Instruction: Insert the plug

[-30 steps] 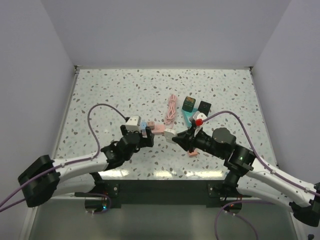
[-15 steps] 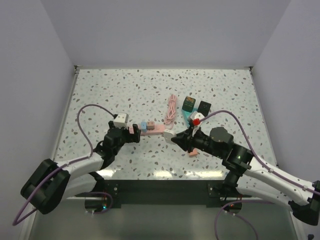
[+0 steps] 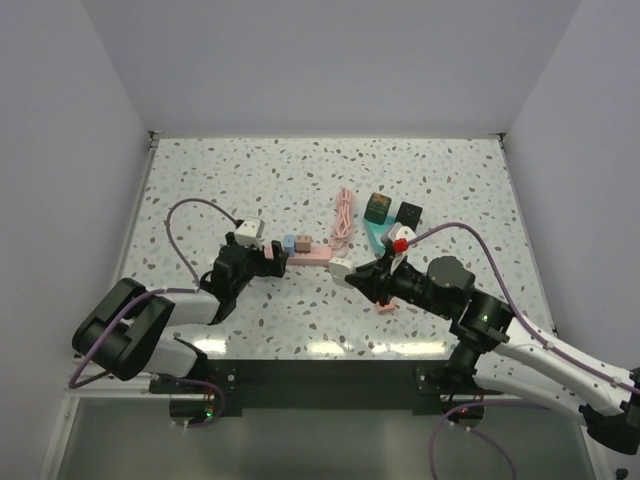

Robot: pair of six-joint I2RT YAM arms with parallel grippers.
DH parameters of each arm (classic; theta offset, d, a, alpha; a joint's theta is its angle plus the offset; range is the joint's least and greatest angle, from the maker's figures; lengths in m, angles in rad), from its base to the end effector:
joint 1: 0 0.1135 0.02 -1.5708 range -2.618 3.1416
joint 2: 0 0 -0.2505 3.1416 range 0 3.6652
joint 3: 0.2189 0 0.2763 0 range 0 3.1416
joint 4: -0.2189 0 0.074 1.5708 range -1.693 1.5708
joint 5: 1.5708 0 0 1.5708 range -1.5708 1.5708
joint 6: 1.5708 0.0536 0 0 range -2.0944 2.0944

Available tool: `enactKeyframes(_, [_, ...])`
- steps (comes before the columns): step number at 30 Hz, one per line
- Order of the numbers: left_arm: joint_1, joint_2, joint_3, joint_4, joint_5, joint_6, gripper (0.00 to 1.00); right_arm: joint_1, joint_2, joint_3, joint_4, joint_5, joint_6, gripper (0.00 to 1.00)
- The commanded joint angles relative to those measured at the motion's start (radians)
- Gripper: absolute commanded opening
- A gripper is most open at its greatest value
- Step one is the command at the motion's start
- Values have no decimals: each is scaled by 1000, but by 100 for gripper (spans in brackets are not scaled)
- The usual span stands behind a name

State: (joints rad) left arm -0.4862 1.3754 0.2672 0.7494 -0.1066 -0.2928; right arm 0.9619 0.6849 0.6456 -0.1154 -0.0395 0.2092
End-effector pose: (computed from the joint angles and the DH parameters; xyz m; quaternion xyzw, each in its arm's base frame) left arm 0.2366 -0.1186 0.1000 0.0490 0.8199 -0.1755 0.5428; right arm 0.1263 0.1849 0.3017 -0.2911 0.7016 0.3719 0.5336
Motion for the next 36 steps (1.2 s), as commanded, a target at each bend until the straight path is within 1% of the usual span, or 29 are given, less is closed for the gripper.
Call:
enactKeyframes(1, [12, 42, 32, 111, 8, 24, 100, -3, -10, 11, 19, 3, 2, 0])
enactKeyframes(8, [11, 114, 7, 142, 39, -6, 100, -2, -5, 11, 23, 6, 1, 0])
enactKeyframes(12, [-18, 119, -3, 160, 58, -22, 100, -2, 13, 12, 31, -5, 2, 0])
enactKeyframes(19, [-90, 122, 3, 101, 16, -26, 96, -2, 15, 14, 34, -8, 1, 0])
enactKeyframes(23, [-117, 106, -2, 35, -66, -52, 96, -3, 19, 11, 42, -14, 2, 0])
enactKeyframes(26, [-121, 102, -6, 24, -99, -54, 96, -2, 45, 19, 42, -16, 7, 0])
enactKeyframes(29, [-135, 21, -52, 77, -74, -66, 96, -3, 96, 52, -10, 18, 9, 0])
enactKeyframes(30, [-149, -13, -68, 59, -90, -78, 96, -2, 108, 58, -16, 30, 15, 0])
enactKeyframes(31, [-152, -92, -71, 36, -128, -88, 96, -3, 117, 63, -20, 36, 22, 0])
enactKeyframes(33, [-149, -177, -75, -25, -171, -109, 97, -2, 159, 92, -58, 76, 38, 0])
enactKeyframes(34, [-149, -255, -74, -77, -194, -112, 98, -2, 177, 109, -79, 120, 45, 0])
enactKeyframes(36, [-134, -315, -71, -122, -237, -108, 100, -3, 244, 152, -122, 142, 55, 0])
